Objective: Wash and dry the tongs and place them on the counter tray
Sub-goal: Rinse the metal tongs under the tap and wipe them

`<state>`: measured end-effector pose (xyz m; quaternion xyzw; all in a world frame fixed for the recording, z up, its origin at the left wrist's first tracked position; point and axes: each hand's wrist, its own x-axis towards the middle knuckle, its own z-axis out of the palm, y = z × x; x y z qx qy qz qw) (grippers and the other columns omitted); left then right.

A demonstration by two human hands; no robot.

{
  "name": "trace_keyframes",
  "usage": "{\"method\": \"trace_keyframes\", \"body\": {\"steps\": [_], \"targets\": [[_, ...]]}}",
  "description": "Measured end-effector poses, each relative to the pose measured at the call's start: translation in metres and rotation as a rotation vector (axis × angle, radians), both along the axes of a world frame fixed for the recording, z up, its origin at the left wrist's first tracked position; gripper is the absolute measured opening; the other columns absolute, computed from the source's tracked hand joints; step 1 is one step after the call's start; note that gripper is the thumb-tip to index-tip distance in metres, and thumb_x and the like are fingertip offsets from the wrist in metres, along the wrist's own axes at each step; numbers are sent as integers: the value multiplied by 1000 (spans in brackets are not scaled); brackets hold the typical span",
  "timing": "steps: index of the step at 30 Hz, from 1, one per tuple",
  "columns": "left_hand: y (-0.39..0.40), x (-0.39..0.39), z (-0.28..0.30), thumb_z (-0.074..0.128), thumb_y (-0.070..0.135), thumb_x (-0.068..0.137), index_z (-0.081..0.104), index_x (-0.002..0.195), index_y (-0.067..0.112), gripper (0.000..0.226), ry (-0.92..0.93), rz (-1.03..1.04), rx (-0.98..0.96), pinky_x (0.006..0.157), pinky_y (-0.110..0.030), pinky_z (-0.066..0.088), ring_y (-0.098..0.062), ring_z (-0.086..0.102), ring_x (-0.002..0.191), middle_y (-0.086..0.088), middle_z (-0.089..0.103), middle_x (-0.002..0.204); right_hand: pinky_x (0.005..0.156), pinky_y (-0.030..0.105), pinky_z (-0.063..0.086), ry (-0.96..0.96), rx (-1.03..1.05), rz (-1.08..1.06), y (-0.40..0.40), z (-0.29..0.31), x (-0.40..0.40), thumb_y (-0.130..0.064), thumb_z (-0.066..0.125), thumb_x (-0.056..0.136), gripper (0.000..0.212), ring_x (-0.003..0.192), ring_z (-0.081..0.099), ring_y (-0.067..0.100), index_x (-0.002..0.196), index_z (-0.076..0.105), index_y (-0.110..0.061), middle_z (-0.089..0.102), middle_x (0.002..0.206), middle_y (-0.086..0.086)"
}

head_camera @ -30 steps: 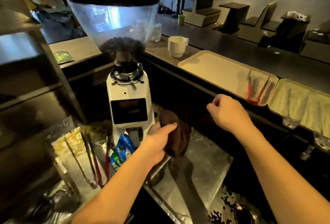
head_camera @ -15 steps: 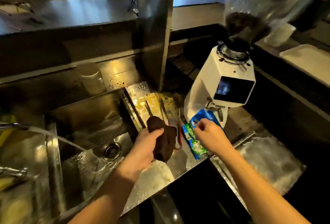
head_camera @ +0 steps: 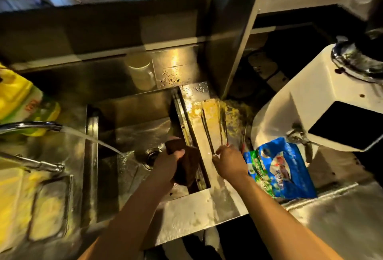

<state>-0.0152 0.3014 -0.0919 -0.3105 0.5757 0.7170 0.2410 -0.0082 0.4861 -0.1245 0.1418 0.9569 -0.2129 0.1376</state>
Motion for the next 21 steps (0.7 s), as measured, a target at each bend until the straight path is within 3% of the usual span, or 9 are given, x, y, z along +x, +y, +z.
{"method": "trace_keyframes", "body": {"steps": [2, 5, 9, 11, 15, 17, 19, 21], "targets": [[4, -4, -3, 64, 14, 92, 62, 111, 14, 20, -24, 35, 1, 100, -55, 49, -37, 68, 104, -17, 70, 112, 92, 35, 48, -5, 103, 74, 3, -21, -15, -41, 57, 92, 37, 109, 57, 32, 113, 67, -12, 56, 119, 16], [5, -5, -8, 63, 11, 91, 62, 102, 16, 12, -15, 65, 10, 96, -56, 52, -38, 69, 101, -18, 69, 111, 88, 35, 49, -34, 208, 85, 3, -38, -23, -43, 61, 91, 38, 110, 55, 30, 115, 62, -14, 47, 125, 14], [4, -6, -12, 62, 9, 90, 66, 96, 20, 13, 53, 108, 30, 63, -38, 61, -29, 76, 79, -14, 74, 95, 89, 34, 49, -54, 245, 100, 4, -45, -34, -22, 55, 92, 25, 114, 53, 31, 113, 66, -14, 44, 132, 18], [-1, -5, -15, 63, 10, 89, 71, 88, 25, 17, 71, 120, 54, 56, -35, 59, -26, 77, 75, -9, 78, 84, 89, 35, 48, -13, 248, 84, 4, -40, -34, -26, 55, 91, 27, 110, 53, 33, 112, 65, -12, 48, 127, 20], [-18, -5, -14, 71, 16, 84, 63, 102, 19, 20, 49, 194, 74, 51, -35, 58, -25, 76, 69, -4, 78, 75, 77, 37, 50, 148, -4, -23, 3, -14, -38, -33, 59, 91, 32, 93, 61, 37, 101, 64, -3, 62, 103, 23], [-34, -6, -14, 75, 20, 81, 63, 107, 17, 29, 46, 249, 63, 52, -36, 58, -30, 77, 75, -8, 79, 85, 71, 36, 44, 153, -96, -53, -2, 2, -43, -35, 57, 93, 37, 92, 63, 39, 97, 64, 0, 68, 96, 24], [-56, -4, -14, 76, 26, 79, 63, 113, 15, 38, 61, 325, 85, 62, -41, 60, -35, 73, 93, -13, 74, 106, 66, 31, 43, 89, -250, -67, -17, 20, -44, -37, 58, 93, 36, 84, 67, 35, 92, 64, -2, 71, 87, 18], [-78, -3, -11, 70, 31, 84, 61, 123, 14, 43, 82, 386, 103, 81, -46, 58, -36, 66, 110, -15, 67, 123, 53, 27, 47, 4, -506, -102, -38, 35, -38, -32, 67, 89, 25, 58, 66, 20, 79, 64, -9, 68, 61, 2]]}}
